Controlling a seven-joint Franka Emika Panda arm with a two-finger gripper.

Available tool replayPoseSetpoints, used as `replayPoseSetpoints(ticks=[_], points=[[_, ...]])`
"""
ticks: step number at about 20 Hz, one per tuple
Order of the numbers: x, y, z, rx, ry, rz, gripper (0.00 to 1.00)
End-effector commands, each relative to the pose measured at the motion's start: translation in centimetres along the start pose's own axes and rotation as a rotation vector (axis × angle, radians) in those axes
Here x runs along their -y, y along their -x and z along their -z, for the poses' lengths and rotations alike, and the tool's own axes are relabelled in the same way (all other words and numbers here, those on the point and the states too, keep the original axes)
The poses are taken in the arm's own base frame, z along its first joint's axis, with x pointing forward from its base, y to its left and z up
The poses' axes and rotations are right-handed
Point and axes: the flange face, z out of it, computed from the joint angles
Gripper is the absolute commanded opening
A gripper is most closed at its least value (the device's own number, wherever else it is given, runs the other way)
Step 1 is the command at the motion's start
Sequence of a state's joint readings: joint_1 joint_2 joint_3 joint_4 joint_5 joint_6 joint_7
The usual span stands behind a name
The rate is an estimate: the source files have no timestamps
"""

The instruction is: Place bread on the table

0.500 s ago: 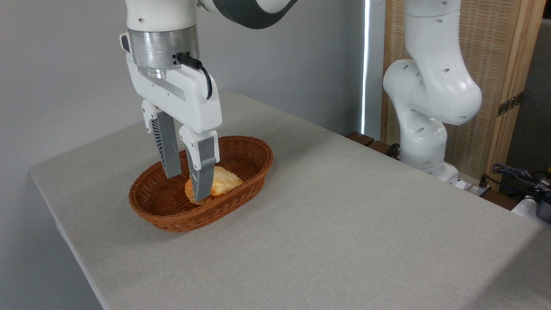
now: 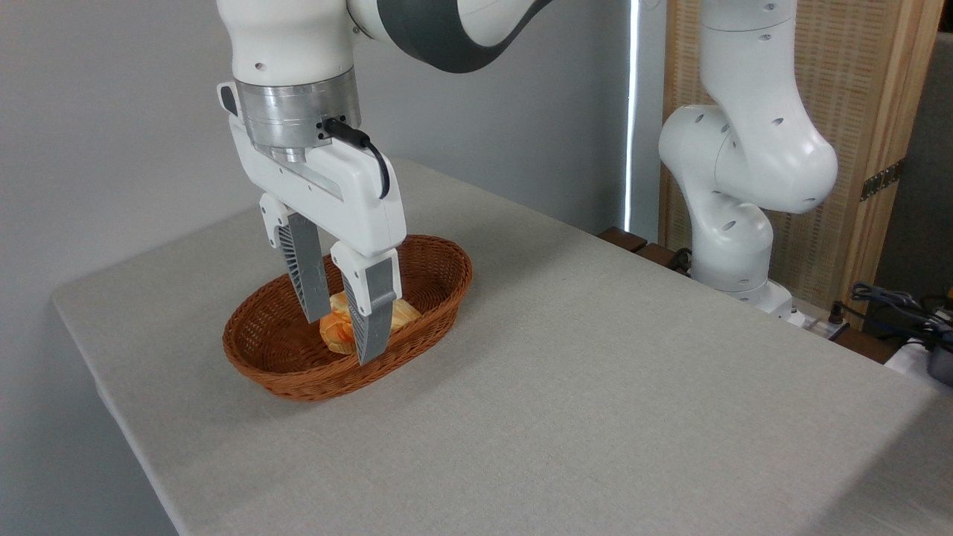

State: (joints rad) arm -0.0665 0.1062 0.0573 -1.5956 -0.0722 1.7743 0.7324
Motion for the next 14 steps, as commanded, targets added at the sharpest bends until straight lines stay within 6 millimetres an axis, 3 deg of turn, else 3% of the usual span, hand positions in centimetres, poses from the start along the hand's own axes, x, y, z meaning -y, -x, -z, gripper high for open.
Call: replayPoseSetpoints(ticks=[1,14], points=[[-0.39,0.13,0.27,-0.002,0.019,-0.005,1.0],[-1.35,-0.31,-0.37,0.022,0.038,-0.026,1.0]])
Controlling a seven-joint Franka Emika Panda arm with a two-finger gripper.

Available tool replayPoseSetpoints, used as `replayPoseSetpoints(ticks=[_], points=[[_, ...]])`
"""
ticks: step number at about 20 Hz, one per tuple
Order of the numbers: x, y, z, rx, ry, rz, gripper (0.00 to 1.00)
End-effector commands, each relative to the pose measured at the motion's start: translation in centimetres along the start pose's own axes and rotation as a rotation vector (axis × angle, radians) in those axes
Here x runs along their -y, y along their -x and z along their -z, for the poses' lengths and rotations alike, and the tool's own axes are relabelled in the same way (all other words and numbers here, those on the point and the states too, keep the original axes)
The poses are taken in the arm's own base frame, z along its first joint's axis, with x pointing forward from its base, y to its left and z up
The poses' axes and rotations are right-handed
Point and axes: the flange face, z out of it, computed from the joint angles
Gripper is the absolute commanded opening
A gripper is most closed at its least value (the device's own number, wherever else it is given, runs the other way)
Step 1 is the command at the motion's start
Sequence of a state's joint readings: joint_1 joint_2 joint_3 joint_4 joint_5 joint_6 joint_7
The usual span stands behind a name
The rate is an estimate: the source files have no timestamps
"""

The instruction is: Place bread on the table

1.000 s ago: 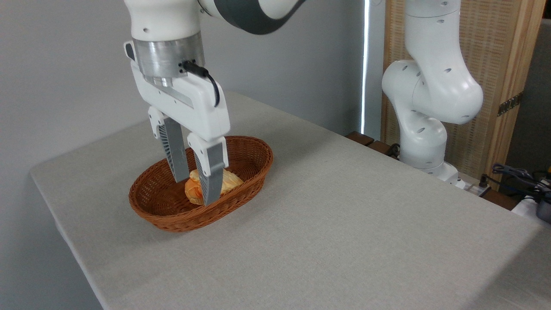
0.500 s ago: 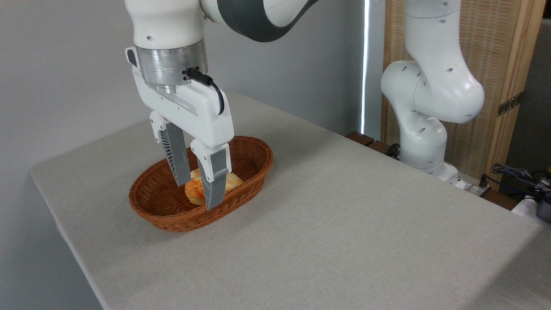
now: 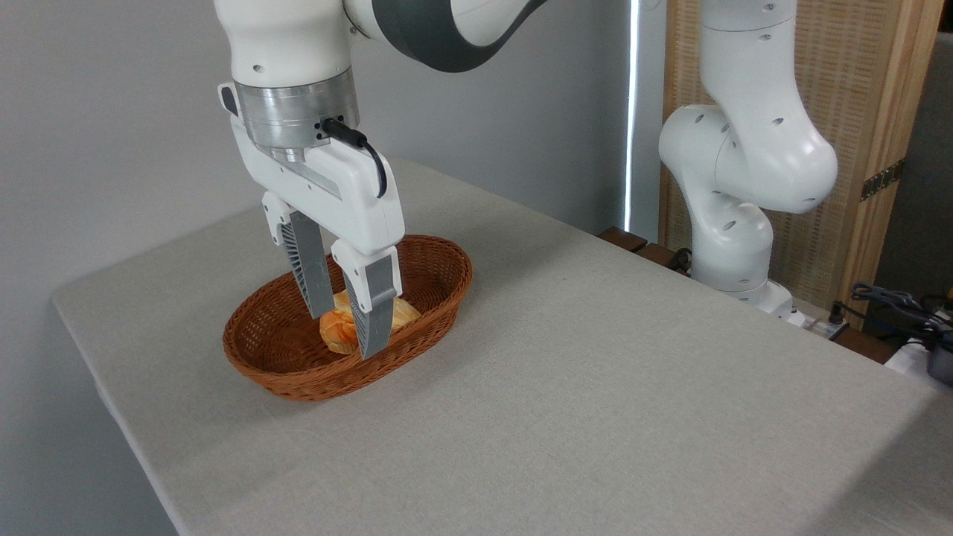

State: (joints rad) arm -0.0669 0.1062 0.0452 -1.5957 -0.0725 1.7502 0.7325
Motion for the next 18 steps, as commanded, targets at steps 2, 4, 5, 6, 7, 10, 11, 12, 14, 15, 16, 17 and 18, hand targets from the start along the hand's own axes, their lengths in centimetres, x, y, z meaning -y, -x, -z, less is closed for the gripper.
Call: replayPoseSetpoints(ticks=[2,4,5,6,7,10,11,12,14,15,16,17,18], points=[[-2.1,-0.9,-0.7,0.012,0.031,-0.034,1.0],[-3.4,-1.7,-1.4,0.02,0.042,-0.054,1.0],[-3.9,-2.0,-1.8,0.023,0.048,-0.063,1.0],[-4.4,-2.2,-2.2,0.029,0.054,-0.067,1.0],[-5.1,-2.6,-2.3,0.03,0.06,-0.073,1.0],[-7.1,-4.0,-2.5,0.019,0.078,-0.045,1.0],[-7.4,-4.3,-2.5,0.01,0.087,-0.036,1.0],[-7.6,-4.4,-2.6,0.006,0.099,-0.033,1.0],[-9.3,-5.3,-3.1,0.012,0.112,-0.065,1.0],[-9.5,-5.2,-3.7,0.023,0.117,-0.067,1.0],[-9.9,-5.2,-4.2,0.038,0.118,-0.078,1.0],[-10.0,-5.2,-4.4,0.041,0.119,-0.082,1.0],[-10.1,-5.2,-4.6,0.047,0.122,-0.088,1.0]])
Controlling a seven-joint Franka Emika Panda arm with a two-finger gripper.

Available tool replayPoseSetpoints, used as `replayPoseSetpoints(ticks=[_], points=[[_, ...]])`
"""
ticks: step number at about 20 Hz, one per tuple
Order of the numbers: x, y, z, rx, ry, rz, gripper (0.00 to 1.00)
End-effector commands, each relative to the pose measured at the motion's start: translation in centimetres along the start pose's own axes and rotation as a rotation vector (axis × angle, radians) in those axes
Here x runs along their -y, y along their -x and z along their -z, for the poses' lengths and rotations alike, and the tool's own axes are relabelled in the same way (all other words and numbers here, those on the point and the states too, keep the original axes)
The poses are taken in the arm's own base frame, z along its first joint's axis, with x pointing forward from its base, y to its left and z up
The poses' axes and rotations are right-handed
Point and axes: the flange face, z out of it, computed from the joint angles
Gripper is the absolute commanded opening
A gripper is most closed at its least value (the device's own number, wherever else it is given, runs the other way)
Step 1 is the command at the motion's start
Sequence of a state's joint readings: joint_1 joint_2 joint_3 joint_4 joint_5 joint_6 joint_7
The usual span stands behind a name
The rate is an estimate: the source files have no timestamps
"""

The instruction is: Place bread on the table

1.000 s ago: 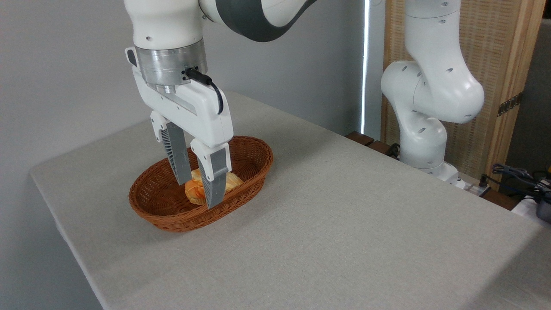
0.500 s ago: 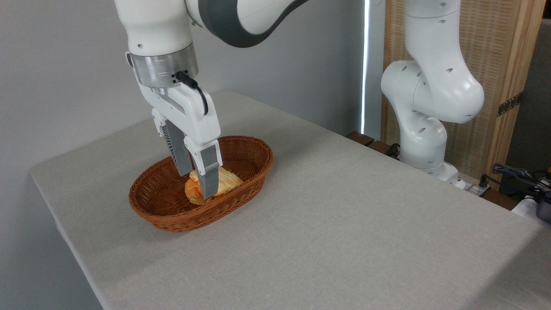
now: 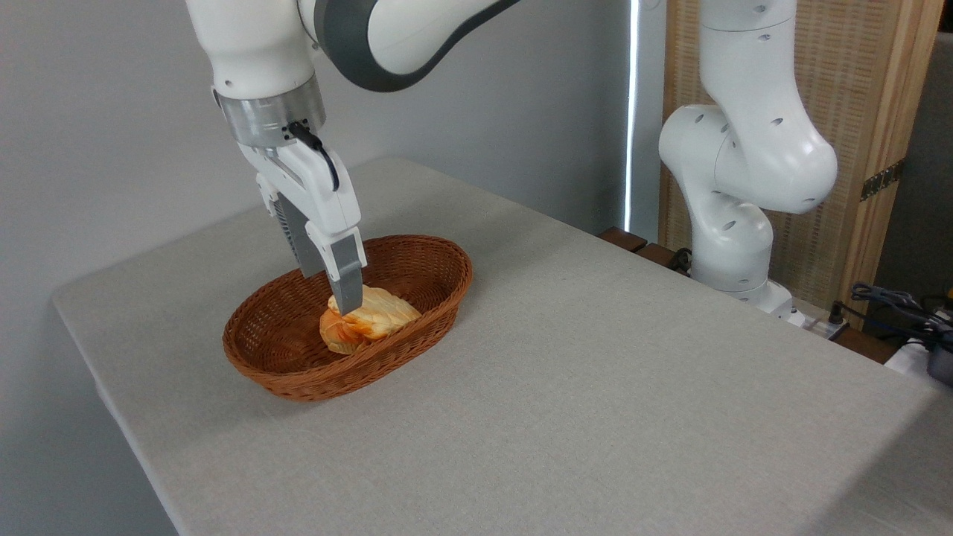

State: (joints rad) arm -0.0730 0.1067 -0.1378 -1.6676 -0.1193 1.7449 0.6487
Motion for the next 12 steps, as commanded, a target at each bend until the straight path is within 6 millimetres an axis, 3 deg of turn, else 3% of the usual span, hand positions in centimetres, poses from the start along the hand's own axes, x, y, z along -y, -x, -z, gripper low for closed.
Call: replayPoseSetpoints(ticks=[1,9,12], points=[[-0.5,0.5,-0.9,0.022,0.014,0.0,1.0],[0.1,0.8,-3.9,0.095,-0.003,-0.014,1.0],[-1.2,0.0,-5.4,0.117,0.017,-0.044,1.0]])
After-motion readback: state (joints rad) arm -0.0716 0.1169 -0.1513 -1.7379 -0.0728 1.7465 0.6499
